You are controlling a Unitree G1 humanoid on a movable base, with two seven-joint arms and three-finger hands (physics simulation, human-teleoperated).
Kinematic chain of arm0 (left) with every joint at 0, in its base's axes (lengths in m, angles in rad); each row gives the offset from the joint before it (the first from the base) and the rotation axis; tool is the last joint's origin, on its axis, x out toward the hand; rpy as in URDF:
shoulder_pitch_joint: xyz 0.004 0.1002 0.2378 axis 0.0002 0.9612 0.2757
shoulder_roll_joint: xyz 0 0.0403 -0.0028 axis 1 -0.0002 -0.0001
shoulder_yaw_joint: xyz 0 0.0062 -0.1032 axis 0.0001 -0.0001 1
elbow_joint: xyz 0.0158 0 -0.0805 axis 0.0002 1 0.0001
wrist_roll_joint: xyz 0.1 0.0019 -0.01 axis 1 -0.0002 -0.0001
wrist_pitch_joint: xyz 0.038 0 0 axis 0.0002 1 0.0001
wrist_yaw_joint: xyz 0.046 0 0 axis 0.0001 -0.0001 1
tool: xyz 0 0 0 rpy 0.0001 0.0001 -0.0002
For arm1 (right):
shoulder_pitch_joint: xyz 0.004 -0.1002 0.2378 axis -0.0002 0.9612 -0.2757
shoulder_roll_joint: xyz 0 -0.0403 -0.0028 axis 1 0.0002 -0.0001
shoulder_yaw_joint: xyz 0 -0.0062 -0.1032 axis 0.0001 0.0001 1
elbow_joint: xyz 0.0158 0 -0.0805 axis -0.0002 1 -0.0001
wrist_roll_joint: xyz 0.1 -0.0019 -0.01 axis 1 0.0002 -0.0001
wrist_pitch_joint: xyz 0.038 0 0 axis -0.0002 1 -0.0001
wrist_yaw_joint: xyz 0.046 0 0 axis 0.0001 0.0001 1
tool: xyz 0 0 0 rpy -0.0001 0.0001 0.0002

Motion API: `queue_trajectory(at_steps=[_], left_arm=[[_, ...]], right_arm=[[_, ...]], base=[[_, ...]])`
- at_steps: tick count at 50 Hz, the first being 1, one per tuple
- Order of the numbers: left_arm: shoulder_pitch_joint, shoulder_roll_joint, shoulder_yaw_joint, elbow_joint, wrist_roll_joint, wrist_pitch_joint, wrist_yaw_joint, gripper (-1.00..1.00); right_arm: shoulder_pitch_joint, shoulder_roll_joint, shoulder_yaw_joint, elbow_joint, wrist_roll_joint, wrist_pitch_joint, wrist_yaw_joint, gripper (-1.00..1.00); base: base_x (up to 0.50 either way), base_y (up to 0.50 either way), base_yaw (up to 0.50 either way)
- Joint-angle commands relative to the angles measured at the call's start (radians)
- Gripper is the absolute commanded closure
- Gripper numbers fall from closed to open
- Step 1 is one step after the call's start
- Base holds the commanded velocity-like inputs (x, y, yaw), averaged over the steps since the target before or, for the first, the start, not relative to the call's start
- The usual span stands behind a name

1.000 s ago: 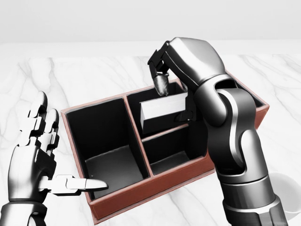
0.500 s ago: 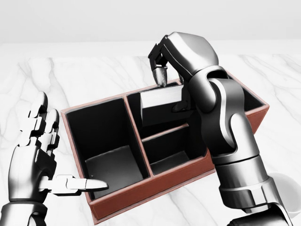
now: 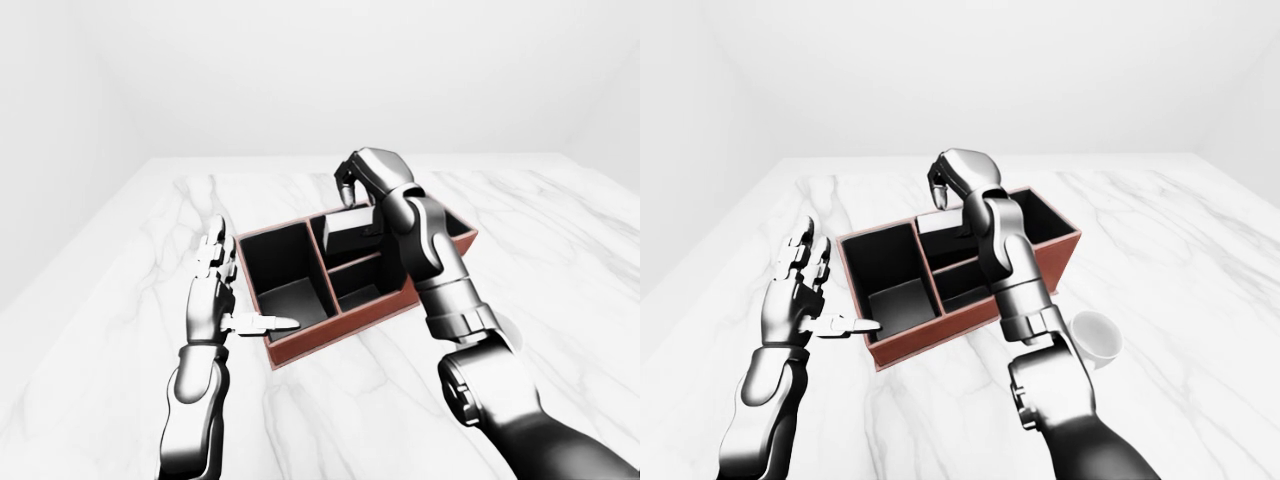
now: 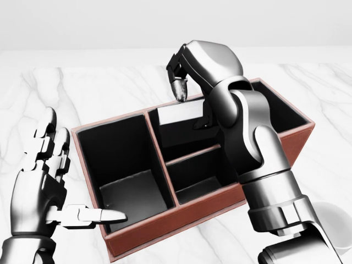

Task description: Pick up the book and place it in the front compartment of the caddy.

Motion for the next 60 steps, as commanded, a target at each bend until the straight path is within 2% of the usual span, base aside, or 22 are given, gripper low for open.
queue_trajectory(at_steps=[1,15,22,30,38,50,60], left_arm=[[-0.001,0.0,0.0,0.006,0.0,0.0,0.0,-1.0],[-0.001,0.0,-0.001,0.008,0.002,0.0,0.001,-1.0],[-0.002,0.0,-0.004,0.015,0.005,0.0,0.002,-1.0],[-0.001,0.0,-0.003,0.011,0.005,0.0,0.003,-1.0],[-0.003,0.0,-0.001,0.023,0.005,0.0,0.002,-1.0],[-0.003,-0.001,-0.004,0.018,0.007,0.0,0.004,-1.0],[-0.003,-0.001,-0.004,0.015,0.007,0.0,0.004,-1.0]], right_arm=[[-0.043,0.011,-0.003,0.052,-0.007,-0.019,-0.046,1.0],[-0.096,-0.001,-0.007,0.166,0.006,-0.047,-0.095,1.0],[-0.127,-0.016,-0.01,0.256,0.015,-0.073,-0.14,1.0],[-0.134,-0.016,-0.008,0.252,0.013,-0.062,-0.135,1.0],[-0.159,-0.016,-0.008,0.304,0.017,-0.073,-0.16,1.0],[-0.178,-0.011,-0.003,0.379,0.024,-0.097,-0.201,1.0],[-0.214,-0.017,-0.003,0.499,0.037,-0.134,-0.268,1.0]], base=[[0.0,0.0,0.0],[0.0,0.0,0.0],[0.0,0.0,0.0],[0.0,0.0,0.0],[0.0,0.0,0.0],[0.0,0.0,0.0],[0.0,0.0,0.0]])
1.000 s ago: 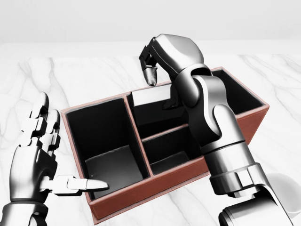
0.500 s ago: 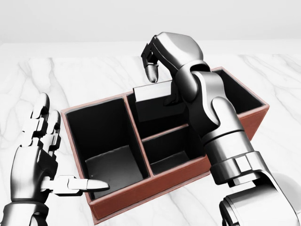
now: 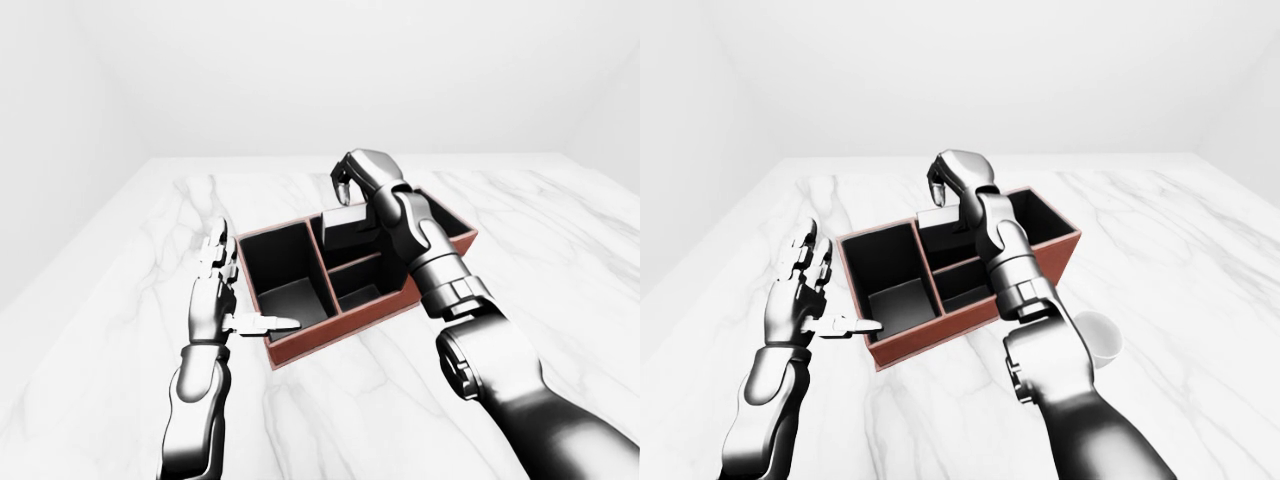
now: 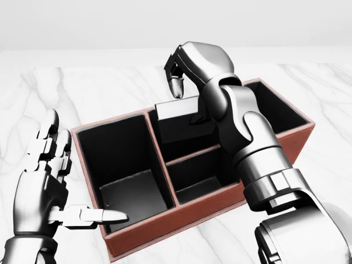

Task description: Pick up the book and place it in the front compartment of the caddy.

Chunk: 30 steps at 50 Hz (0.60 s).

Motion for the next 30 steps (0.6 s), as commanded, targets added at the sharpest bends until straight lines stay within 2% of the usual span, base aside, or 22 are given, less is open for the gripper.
queue_trajectory(at_steps=[1,7,30], left_arm=[[0.0,0.0,0.0,0.001,0.0,0.0,0.0,-1.0],[0.002,-0.001,-0.002,-0.005,0.001,0.0,0.001,-1.0],[0.002,-0.001,-0.002,-0.002,-0.001,0.0,-0.001,-1.0]], right_arm=[[-0.043,-0.005,-0.014,0.094,0.006,-0.032,-0.078,1.0],[-0.06,-0.009,-0.012,0.144,0.008,-0.045,-0.104,1.0],[-0.096,-0.015,-0.005,0.28,0.007,-0.045,-0.189,1.0]], base=[[0.0,0.0,0.0],[0.0,0.0,0.0],[0.0,0.0,0.0]])
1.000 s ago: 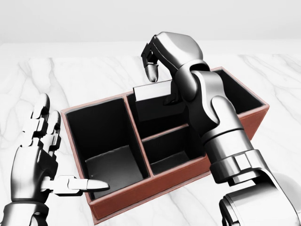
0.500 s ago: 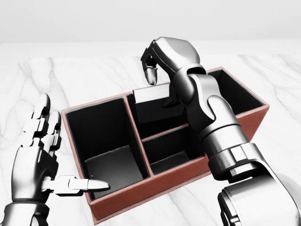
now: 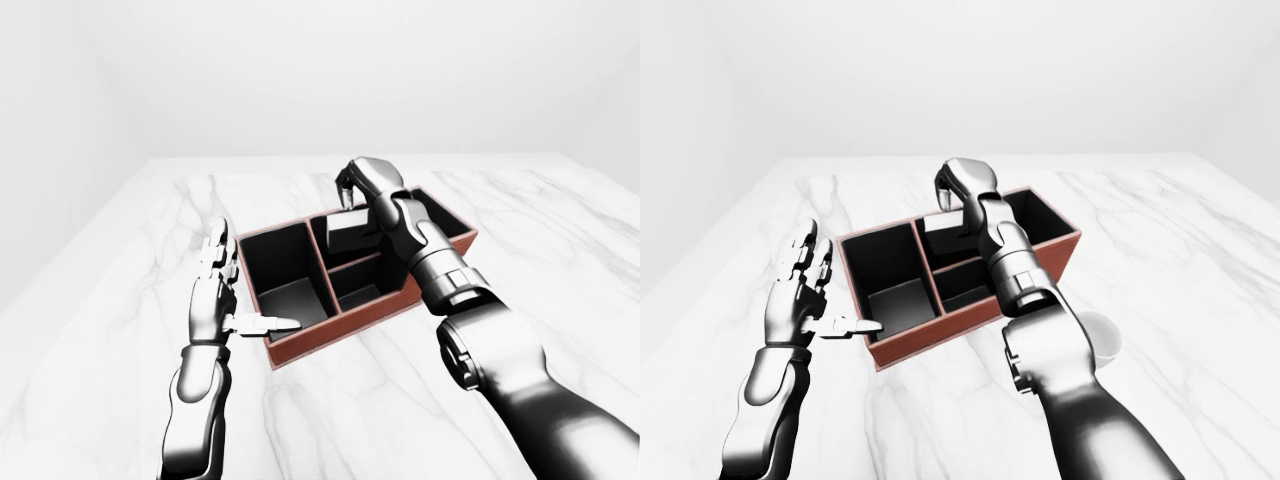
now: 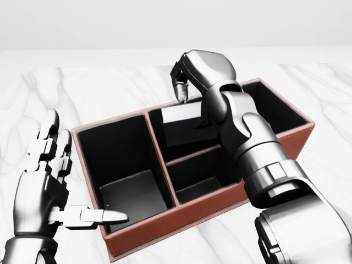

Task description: Pick up the book and place it in the front compartment of the caddy.

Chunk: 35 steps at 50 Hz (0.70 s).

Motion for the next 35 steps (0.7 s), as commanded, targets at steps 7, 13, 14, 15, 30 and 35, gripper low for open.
queue_trajectory(at_steps=[7,13,14,15,30,35], left_arm=[[-0.001,0.0,-0.001,0.006,0.0,0.0,0.0,-1.0],[-0.003,0.0,0.0,0.011,0.0,0.0,0.0,-1.0],[-0.003,0.0,0.0,0.012,0.0,0.0,0.0,-1.0],[-0.002,0.0,-0.001,0.014,0.001,0.0,0.0,-1.0],[-0.001,0.0,-0.002,0.014,0.002,0.0,-0.002,-1.0],[-0.001,0.0,-0.001,0.007,0.0,0.0,-0.002,-1.0]], right_arm=[[-0.029,-0.001,-0.02,0.054,-0.002,0.0,-0.067,1.0],[-0.027,0.003,-0.018,0.063,-0.002,0.0,-0.077,1.0],[-0.027,0.003,-0.018,0.063,-0.002,0.0,-0.077,1.0],[-0.028,0.004,-0.018,0.063,-0.002,0.0,-0.077,1.0],[-0.04,0.019,-0.014,0.077,-0.002,0.0,-0.085,1.0],[-0.045,0.023,-0.013,0.076,-0.002,0.0,-0.083,1.0]], base=[[0.0,0.0,0.0],[0.0,0.0,0.0],[0.0,0.0,0.0],[0.0,0.0,0.0],[0.0,0.0,0.0],[0.0,0.0,0.0]])
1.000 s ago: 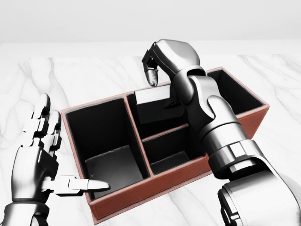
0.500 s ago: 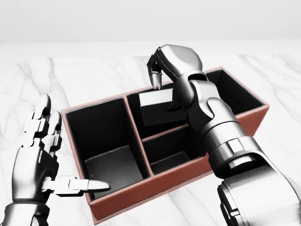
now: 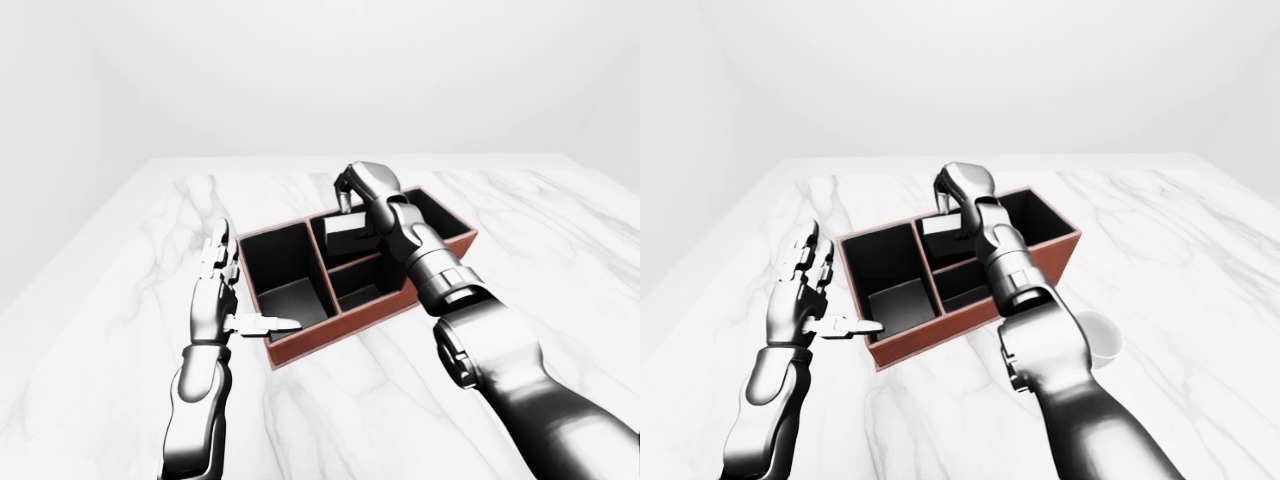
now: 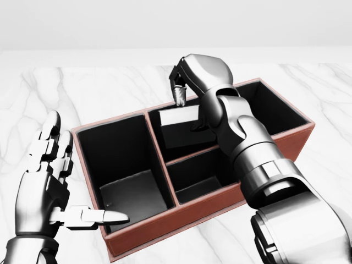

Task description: Pick up the book and place it in the front compartment of the caddy.

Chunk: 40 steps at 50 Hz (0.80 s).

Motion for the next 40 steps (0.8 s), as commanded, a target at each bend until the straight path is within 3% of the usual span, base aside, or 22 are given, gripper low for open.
queue_trajectory(at_steps=[1,40], left_arm=[[0.0,0.0,0.001,-0.005,-0.001,0.0,0.0,-1.0],[0.004,-0.001,-0.001,-0.014,-0.001,0.0,-0.002,-1.0]], right_arm=[[-0.023,0.008,-0.023,-0.007,-0.008,0.0,-0.026,1.0],[-0.045,0.017,-0.02,0.072,-0.024,0.0,-0.085,1.0]], base=[[0.0,0.0,0.0],[0.0,0.0,0.0]])
